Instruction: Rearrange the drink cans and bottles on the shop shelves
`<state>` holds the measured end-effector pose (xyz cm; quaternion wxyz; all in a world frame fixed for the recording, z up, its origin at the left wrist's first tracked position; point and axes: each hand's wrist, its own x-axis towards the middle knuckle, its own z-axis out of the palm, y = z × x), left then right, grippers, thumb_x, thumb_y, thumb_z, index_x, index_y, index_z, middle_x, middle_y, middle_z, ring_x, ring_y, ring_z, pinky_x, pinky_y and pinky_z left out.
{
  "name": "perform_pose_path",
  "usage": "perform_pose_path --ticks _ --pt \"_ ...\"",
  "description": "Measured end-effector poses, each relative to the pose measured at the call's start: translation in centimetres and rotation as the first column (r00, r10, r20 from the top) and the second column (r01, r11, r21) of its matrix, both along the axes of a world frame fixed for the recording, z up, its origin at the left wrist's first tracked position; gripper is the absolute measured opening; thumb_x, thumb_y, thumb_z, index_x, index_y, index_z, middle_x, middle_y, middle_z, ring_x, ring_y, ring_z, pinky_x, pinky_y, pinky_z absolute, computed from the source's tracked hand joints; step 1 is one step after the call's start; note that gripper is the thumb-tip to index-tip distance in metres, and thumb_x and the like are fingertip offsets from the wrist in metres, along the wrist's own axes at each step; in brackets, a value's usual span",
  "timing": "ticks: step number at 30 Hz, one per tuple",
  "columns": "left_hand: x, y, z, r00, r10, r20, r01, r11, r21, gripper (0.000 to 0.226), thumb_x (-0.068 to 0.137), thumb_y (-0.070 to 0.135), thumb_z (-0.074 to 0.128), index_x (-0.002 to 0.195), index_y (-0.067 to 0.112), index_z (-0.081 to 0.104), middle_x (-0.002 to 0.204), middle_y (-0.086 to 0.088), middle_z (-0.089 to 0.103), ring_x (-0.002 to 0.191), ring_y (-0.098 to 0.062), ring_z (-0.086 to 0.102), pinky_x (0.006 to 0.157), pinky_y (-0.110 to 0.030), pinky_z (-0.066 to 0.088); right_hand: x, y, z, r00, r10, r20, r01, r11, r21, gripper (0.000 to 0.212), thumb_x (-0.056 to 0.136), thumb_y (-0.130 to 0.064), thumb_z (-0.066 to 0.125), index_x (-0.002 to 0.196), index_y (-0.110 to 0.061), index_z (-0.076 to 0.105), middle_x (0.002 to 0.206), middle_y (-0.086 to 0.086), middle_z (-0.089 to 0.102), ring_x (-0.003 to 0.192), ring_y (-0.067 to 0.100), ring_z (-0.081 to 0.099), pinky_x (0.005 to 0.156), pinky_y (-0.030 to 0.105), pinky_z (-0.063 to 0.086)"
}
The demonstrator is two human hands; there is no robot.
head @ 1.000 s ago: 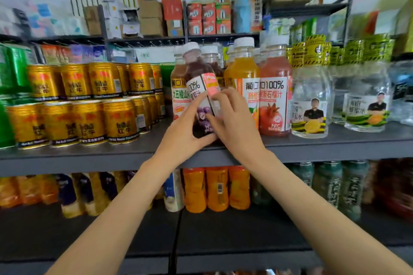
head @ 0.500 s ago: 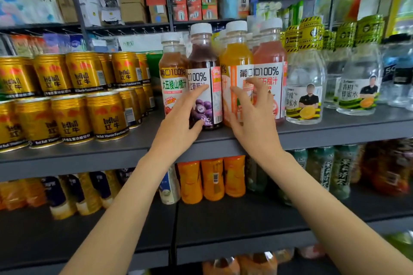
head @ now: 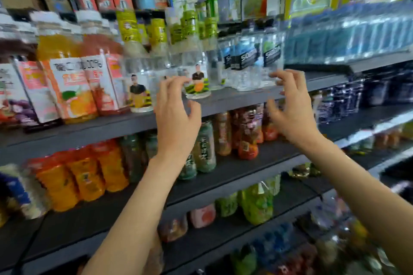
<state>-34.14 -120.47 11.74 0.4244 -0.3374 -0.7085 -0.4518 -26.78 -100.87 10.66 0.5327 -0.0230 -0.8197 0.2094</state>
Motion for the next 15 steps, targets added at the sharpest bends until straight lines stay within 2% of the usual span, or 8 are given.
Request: perform_pose_path --ticks 2,4,6,8,11,15 --pt "2.9 7.6 -1.2 0.997 -0.077 0.027 0.078 0.996 -0.045 0.035 0.082 0.003 0.051 0.117 0.008 0.051 0.108 0.002 0.042 0.096 -0.012 0.047 0.084 -0.021 0.033 4.6 7.7 -1.4 0.993 -0.092 0.073 0.093 0.996 -0.011 0.032 0.089 -0.004 0.055 0.121 -0.004 0.050 0.122 0.015 0.041 0.097 0.020 0.046 0.077 0.011 0.029" --pt "5.4 15.3 -2.5 0.970 -0.197 0.143 0.220 0.959 -0.177 0.036 0.084 0.003 0.054 0.119 0.009 0.049 0.111 -0.001 0.048 0.093 -0.012 0.052 0.084 -0.022 0.037 9.3 15.3 -2.8 0.975 -0.182 0.131 0.184 0.983 -0.003 0.024 0.089 -0.003 0.055 0.113 -0.002 0.055 0.117 0.017 0.045 0.089 0.022 0.046 0.074 0.015 0.027" --pt "7.4 22.8 -3.9 0.927 -0.242 0.287 0.347 0.842 -0.413 0.035 0.085 0.010 0.057 0.119 0.014 0.051 0.114 -0.002 0.056 0.100 -0.019 0.056 0.092 -0.035 0.042 13.8 21.7 -4.3 0.943 -0.260 0.207 0.269 0.963 -0.018 0.018 0.088 -0.001 0.054 0.106 -0.003 0.059 0.111 0.016 0.049 0.091 0.026 0.047 0.075 0.022 0.031" --pt "9.5 29.2 -5.0 0.899 -0.232 0.372 0.417 0.712 -0.564 0.031 0.086 0.014 0.057 0.118 0.017 0.056 0.118 -0.004 0.060 0.110 -0.022 0.055 0.096 -0.038 0.042 17.5 27.6 -5.5 0.904 -0.313 0.290 0.340 0.939 -0.048 0.017 0.086 0.001 0.053 0.100 -0.002 0.061 0.105 0.017 0.052 0.100 0.033 0.048 0.082 0.028 0.034" --pt "11.5 37.4 -5.4 0.873 -0.262 0.411 0.474 0.653 -0.590 0.031 0.089 0.013 0.054 0.120 0.015 0.056 0.122 -0.004 0.058 0.113 -0.020 0.053 0.096 -0.030 0.040 21.1 35.3 -6.0 0.858 -0.346 0.380 0.391 0.919 -0.045 0.015 0.086 -0.006 0.052 0.096 -0.001 0.063 0.098 0.015 0.052 0.098 0.035 0.050 0.077 0.027 0.031" --pt "13.0 47.3 -5.9 0.860 -0.302 0.410 0.504 0.620 -0.601 0.037 0.093 0.016 0.051 0.129 0.016 0.048 0.125 -0.004 0.050 0.115 -0.018 0.049 0.093 -0.031 0.038 23.8 43.4 -7.2 0.809 -0.367 0.459 0.428 0.903 -0.033 0.013 0.085 -0.003 0.056 0.095 0.001 0.062 0.092 0.007 0.044 0.090 0.028 0.048 0.074 0.026 0.028"
